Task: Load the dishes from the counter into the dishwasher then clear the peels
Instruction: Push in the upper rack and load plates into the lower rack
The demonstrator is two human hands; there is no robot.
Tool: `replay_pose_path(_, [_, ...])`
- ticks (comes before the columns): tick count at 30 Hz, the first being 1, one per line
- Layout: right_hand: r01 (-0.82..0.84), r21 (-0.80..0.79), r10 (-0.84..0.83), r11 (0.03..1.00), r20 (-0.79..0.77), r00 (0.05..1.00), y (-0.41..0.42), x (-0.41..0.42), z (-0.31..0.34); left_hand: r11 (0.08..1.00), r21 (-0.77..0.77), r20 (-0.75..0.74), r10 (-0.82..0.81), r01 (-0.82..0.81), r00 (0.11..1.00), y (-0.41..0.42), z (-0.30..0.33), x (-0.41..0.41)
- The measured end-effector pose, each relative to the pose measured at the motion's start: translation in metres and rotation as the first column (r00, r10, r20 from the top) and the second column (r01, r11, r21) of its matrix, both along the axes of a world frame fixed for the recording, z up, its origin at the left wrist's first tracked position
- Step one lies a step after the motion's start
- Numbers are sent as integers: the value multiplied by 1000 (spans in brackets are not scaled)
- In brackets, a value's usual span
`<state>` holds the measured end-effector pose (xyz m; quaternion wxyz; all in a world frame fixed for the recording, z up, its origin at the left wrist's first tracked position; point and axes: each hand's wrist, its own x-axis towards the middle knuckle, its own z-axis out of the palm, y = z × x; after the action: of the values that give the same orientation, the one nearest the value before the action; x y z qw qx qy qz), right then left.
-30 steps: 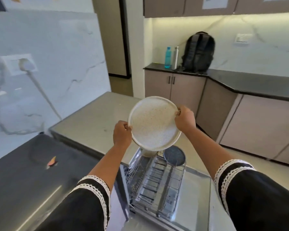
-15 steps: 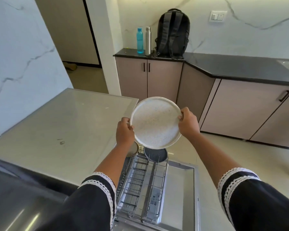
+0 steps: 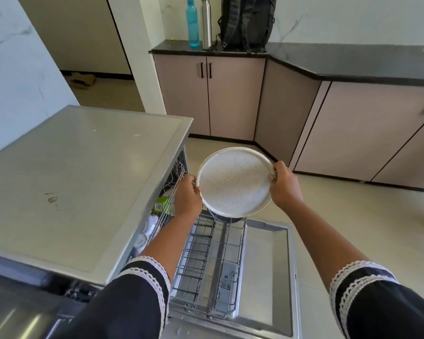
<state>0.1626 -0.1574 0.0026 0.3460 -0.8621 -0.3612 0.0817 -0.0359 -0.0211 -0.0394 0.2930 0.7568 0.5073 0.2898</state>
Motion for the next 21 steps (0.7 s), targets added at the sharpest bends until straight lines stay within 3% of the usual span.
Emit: replay_pose_path(21, [-135,62,127,989,119,985,53,4,-337,994,87,-42,73,-69,996,42,-310,-11])
